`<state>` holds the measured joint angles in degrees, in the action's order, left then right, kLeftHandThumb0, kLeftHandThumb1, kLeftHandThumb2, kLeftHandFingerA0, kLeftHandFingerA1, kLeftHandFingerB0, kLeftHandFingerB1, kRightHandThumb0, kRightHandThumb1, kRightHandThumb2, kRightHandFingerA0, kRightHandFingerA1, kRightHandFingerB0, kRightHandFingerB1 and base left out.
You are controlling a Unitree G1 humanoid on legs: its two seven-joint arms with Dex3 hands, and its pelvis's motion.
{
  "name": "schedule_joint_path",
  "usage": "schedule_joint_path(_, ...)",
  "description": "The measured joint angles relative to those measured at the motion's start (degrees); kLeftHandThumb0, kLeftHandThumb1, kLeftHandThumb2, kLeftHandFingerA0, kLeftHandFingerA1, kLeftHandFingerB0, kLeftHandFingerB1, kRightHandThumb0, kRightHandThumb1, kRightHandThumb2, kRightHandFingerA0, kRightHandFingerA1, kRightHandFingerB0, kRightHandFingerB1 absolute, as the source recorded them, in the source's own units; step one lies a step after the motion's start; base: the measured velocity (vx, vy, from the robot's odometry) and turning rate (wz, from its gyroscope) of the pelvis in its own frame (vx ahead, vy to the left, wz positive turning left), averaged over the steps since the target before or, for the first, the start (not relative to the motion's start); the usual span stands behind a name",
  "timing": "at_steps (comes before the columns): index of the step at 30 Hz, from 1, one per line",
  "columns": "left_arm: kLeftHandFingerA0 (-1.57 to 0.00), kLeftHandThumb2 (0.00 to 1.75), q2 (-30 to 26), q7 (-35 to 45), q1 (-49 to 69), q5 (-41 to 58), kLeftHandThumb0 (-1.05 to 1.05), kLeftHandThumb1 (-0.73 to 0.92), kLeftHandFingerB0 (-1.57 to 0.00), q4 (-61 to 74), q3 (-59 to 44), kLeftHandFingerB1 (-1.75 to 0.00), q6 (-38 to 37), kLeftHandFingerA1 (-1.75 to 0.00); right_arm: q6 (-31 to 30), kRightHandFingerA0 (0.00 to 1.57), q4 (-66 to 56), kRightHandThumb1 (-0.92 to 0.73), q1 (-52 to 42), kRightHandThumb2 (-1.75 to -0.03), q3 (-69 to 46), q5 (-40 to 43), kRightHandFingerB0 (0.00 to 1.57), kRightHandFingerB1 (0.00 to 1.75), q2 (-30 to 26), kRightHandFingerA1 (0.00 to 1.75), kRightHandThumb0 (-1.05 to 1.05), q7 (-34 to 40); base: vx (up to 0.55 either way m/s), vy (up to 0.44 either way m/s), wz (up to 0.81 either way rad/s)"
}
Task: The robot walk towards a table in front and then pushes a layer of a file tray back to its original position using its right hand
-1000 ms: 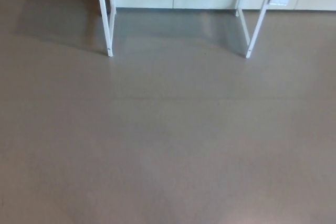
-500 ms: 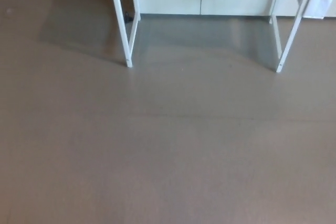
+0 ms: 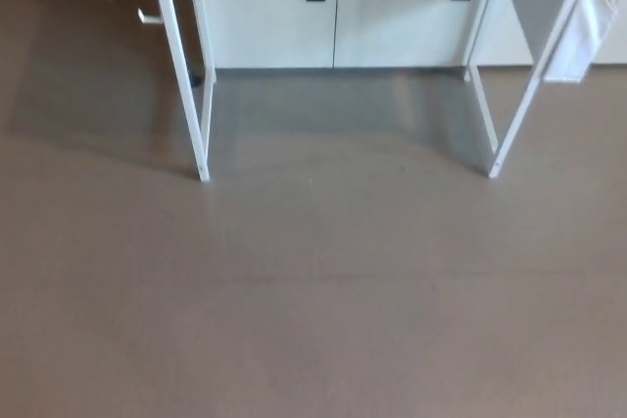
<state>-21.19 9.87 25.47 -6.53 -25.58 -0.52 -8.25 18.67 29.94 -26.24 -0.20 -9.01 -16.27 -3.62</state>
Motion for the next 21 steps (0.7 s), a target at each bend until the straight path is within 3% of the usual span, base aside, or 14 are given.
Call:
schedule_joint_path(8,-0.59,0.6,0.1,0.2,-0.5,-0.1,-0.23,0.68,-0.36,-0.3,0.5,-0.4,-0.5,-0.48,0.5,0.66,0.9,-0.53,0.6,-0.58,0.1,0.0,0.52,0.37,-0.3,0.41,-0.44,0.0,0.42,-0.151,0.41)
schedule_joint_path(14,-0.59,0.6,0.4,0.1,-0.1,-0.1,-0.23,0.68,-0.37,-1.9,0.5,-0.4,-0.9,-0.48,0.9,0.67,1.8,-0.53,1.4,-0.57,0.3,0.0,0.53,0.37,-0.7,0.41,-0.44,-0.1,0.31,-0.022,-0.01)
schedule_joint_path(21,-0.58,0.6,0.6,0.1,-1.0,-0.3,-0.27,0.67,-0.35,-3.2,1.1,-0.41,-1.0,-0.5,1.0,0.66,3.2,-0.53,1.0,-0.58,0.7,0.0,0.51,0.37,-0.6,0.41,-0.44,-0.1,0.33,0.173,-0.17)
